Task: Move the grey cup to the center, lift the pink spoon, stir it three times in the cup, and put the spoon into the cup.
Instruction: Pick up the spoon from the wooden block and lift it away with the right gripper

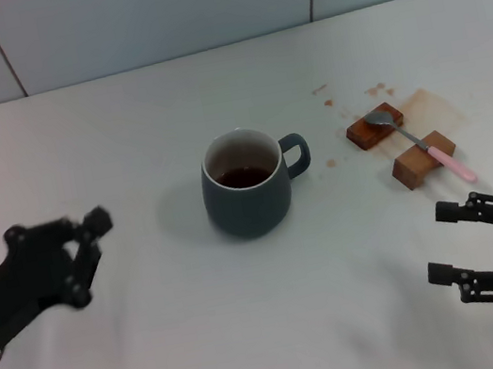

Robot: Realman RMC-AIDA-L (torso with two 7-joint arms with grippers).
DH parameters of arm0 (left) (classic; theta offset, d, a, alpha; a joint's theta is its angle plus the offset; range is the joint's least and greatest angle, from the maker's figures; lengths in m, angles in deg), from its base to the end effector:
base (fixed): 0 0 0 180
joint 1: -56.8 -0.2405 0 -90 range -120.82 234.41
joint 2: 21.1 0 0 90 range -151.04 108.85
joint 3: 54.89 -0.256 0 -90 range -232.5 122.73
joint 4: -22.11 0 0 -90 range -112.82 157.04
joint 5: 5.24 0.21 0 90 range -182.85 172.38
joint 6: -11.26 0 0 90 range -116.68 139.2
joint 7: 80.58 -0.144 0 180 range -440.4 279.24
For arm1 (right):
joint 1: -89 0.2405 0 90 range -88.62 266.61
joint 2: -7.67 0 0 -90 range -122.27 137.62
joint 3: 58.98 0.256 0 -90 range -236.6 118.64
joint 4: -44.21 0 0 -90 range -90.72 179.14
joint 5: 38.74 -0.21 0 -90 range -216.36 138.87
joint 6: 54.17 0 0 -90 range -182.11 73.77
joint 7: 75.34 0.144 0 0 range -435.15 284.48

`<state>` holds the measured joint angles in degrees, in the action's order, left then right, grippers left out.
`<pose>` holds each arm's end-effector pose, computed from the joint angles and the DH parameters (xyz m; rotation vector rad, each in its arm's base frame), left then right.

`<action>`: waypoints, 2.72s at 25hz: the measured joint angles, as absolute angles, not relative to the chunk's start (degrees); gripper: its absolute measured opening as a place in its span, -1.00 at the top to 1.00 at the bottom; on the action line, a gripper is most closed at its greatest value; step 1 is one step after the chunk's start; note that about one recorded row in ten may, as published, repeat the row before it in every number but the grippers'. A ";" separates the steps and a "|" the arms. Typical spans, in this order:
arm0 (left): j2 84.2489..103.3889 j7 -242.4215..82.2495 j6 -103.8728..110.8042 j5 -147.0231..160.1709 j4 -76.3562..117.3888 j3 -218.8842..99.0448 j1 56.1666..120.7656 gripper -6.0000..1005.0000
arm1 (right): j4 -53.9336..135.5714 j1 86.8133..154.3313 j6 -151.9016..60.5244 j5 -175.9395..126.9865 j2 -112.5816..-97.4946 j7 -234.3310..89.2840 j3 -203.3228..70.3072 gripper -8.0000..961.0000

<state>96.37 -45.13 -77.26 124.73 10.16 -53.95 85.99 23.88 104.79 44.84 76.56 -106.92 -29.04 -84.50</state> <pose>-0.3030 0.2965 -0.0223 -2.3649 -0.3023 -0.8490 0.3445 0.2216 0.0083 -2.5252 0.4615 0.8440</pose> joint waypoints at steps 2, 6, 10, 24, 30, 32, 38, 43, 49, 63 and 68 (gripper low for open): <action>95.14 -41.83 -82.38 125.05 6.75 -59.53 84.72 0.99 | 23.86 104.50 45.22 76.56 -106.92 -29.04 -84.22 -0.58; 93.08 -38.98 -87.45 125.14 5.69 -64.42 83.05 0.99 | 24.12 104.11 45.42 76.56 -107.05 -29.04 -82.88 -0.58; 92.68 -37.11 -88.49 125.18 4.69 -64.65 82.29 0.97 | 24.15 103.88 45.46 76.56 -107.26 -29.01 -82.22 -0.58; 94.46 -36.80 -87.93 125.87 1.36 -66.13 81.36 -0.05 | 24.37 102.16 47.55 76.56 -108.40 -25.04 -78.31 -0.57; 94.56 -34.77 -88.71 125.53 1.31 -65.98 81.12 -0.36 | 28.80 100.77 51.94 76.56 -109.29 -8.08 -68.80 -0.57; 94.54 -34.55 -88.88 125.52 1.30 -65.87 81.03 -0.45 | 30.21 100.18 52.92 76.57 -109.30 -4.76 -66.31 -0.57; 94.59 -34.90 -89.78 125.36 1.28 -65.73 80.88 -0.66 | 35.72 96.80 54.77 76.56 -110.03 22.45 -50.46 -0.56; 94.58 -34.97 -89.96 125.18 1.27 -65.70 80.88 -0.66 | 35.59 96.49 52.06 76.57 -110.13 30.17 -47.19 -0.56; 94.63 -35.27 -90.51 124.75 1.28 -65.92 80.88 -0.66 | 35.22 98.27 38.68 81.35 -109.63 35.38 -47.90 -0.56; 95.14 -36.65 -90.69 122.89 1.28 -65.69 80.86 -0.66 | 35.35 102.63 28.39 85.91 -109.59 40.94 -48.39 -0.55; 95.19 -36.71 -90.69 122.27 1.28 -65.69 80.81 -0.66 | 35.46 103.62 27.26 86.06 -109.69 41.16 -48.36 -0.55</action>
<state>95.19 -36.71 -90.69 122.27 1.28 -65.69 80.81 35.46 103.62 27.26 86.06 -109.69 41.16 -48.36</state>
